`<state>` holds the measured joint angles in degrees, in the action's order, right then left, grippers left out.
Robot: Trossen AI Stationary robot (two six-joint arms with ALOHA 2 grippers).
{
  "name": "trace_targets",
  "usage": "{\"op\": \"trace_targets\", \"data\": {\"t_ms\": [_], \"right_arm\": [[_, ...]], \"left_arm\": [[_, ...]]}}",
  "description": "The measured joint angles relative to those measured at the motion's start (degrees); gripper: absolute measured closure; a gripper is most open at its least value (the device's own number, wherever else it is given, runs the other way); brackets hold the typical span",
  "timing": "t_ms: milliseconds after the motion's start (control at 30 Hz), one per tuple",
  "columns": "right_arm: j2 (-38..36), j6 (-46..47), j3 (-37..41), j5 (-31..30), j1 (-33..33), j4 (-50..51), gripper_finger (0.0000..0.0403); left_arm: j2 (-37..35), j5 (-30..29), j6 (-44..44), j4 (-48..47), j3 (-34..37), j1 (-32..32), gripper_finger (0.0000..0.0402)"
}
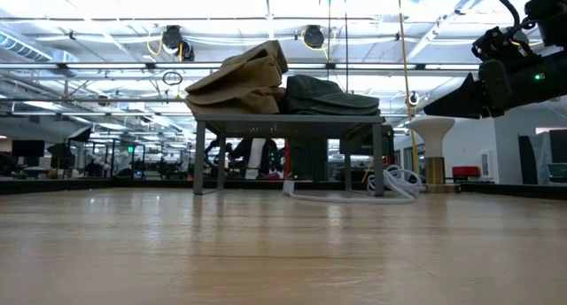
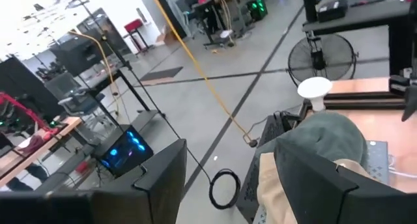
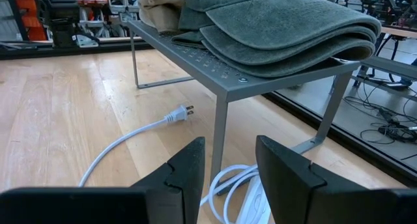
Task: Pick & Place hat
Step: Return to Home Position
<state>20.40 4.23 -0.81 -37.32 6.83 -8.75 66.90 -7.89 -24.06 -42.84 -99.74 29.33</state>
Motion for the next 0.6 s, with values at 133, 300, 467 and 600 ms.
{"op": "trace_targets", "data": {"t_ms": [133, 300, 467, 600], "right_arm": [[0.0, 0.0, 0.0, 0.0, 0.0, 0.0, 0.0273], [0.0, 0.0, 0.0, 0.0, 0.0, 0.0, 0.0273], [0.0, 0.0, 0.0, 0.0, 0.0, 0.0, 0.0273], [0.0, 0.0, 0.0, 0.0, 0.0, 0.0, 0.0273]], "left_arm": [[-5.1, -0.2, 0.4, 4.6, 7.8, 0.0, 0.0165], [-11.6, -0.1, 0.4, 8.6, 18.2, 0.0, 0.0165], [-19.2, -0.2, 0.4, 14.5, 29.2, 0.0, 0.0165], [-25.0, -0.1, 1.6, 19.0, 38.3, 0.0, 0.0165]]}}
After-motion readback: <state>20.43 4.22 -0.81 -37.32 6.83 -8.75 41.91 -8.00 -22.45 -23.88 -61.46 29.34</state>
